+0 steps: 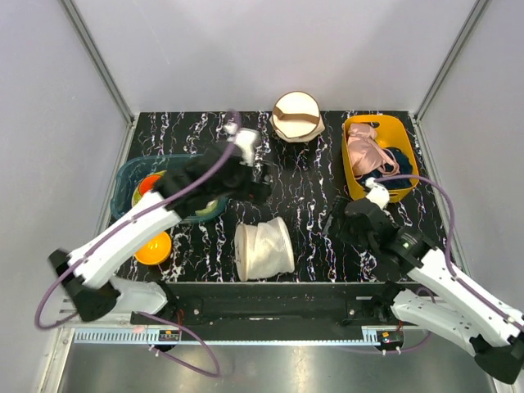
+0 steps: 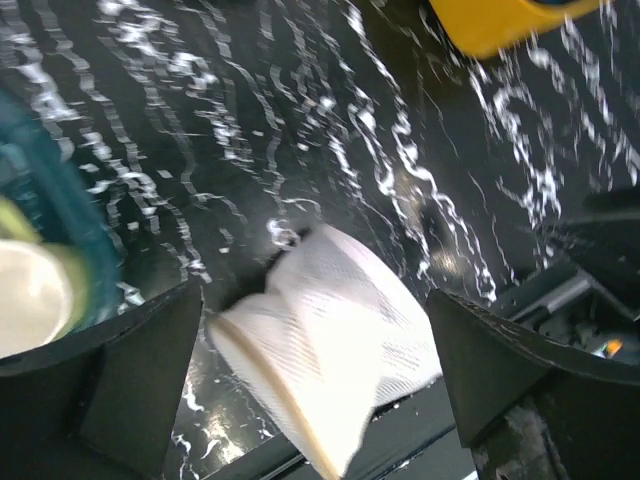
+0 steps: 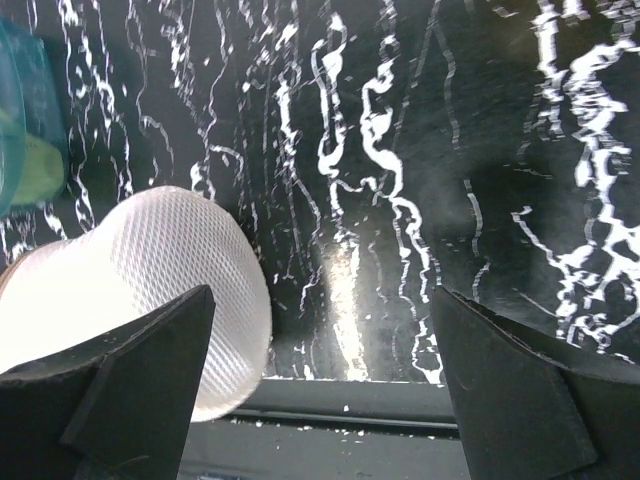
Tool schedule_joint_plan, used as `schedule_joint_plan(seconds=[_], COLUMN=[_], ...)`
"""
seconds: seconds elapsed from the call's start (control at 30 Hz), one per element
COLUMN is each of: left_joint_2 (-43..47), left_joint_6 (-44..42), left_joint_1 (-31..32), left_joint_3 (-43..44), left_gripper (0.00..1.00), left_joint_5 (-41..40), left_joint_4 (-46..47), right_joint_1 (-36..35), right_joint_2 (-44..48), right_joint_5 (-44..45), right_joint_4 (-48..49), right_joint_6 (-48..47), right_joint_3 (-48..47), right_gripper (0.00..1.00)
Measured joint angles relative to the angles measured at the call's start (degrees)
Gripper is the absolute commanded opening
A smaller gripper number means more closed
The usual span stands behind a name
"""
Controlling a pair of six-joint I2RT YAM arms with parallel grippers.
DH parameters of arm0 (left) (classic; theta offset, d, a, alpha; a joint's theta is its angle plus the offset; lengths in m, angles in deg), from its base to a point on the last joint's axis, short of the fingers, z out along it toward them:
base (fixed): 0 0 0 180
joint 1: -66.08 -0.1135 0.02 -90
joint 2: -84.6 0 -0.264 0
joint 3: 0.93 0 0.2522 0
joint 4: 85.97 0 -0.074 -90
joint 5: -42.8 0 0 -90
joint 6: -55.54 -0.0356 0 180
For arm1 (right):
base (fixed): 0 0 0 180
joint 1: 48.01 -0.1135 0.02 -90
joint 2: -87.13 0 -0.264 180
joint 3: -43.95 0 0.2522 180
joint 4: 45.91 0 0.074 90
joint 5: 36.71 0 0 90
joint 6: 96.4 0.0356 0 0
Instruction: Unzip the laundry bag and remove the bra
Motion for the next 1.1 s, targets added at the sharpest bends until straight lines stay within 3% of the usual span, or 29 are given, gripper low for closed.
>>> schedule_joint_plan(seconds=[0.17, 0.27, 0.47, 0.7, 0.77, 0.8, 0.83, 0.87, 1.1], left_joint_2=[13.8, 18.8, 21.6, 21.1, 20.8, 20.8, 20.8, 20.7, 20.5], left_joint_6=[1.9, 2.5, 2.7, 2.7, 2.7, 2.7, 2.7, 2.7, 1.0], left_joint_1=[-10.9, -15.6, -21.8, -23.6, -23.7, -23.8, -23.9, -24.1, -24.5], left_joint_3=[-7.6, -9.7, -10.3, -12.6, -13.0, -13.3, -13.7, -14.1, -16.4], left_gripper=[0.99, 0.99, 0.99, 0.99, 0.99, 0.99, 0.99, 0.99, 0.99], left_joint_5=[1.4, 1.4, 1.2, 1.2, 1.2, 1.2, 1.2, 1.3, 4.1], left_joint_4=[1.9, 0.6, -2.1, -3.8, -3.8, -3.7, -3.7, -3.7, -3.1], right_joint_1=[-1.9, -10.0, -26.2, -29.8, -29.7, -29.7, -29.7, -29.7, -27.8], right_joint_2=[-9.2, -15.9, -31.8, -46.1, -49.1, -50.3, -51.4, -52.3, -48.5], right_joint_5=[-5.2, -3.7, -0.3, -2.8, -3.7, -4.2, -4.8, -5.2, -11.1], right_joint_4=[4.5, 5.5, 7.2, 9.4, 9.5, 9.8, 10.2, 10.7, 15.5], right_joint_6=[-3.4, -6.1, -12.3, -16.6, -17.5, -18.1, -18.8, -19.5, -23.6], right_joint_3=[-2.9, -8.2, -25.9, -31.0, -31.0, -31.0, -31.0, -31.0, -27.6], right_gripper=[1.00, 1.00, 1.00, 0.98, 0.81, 0.37, 0.11, 0.00, 0.00])
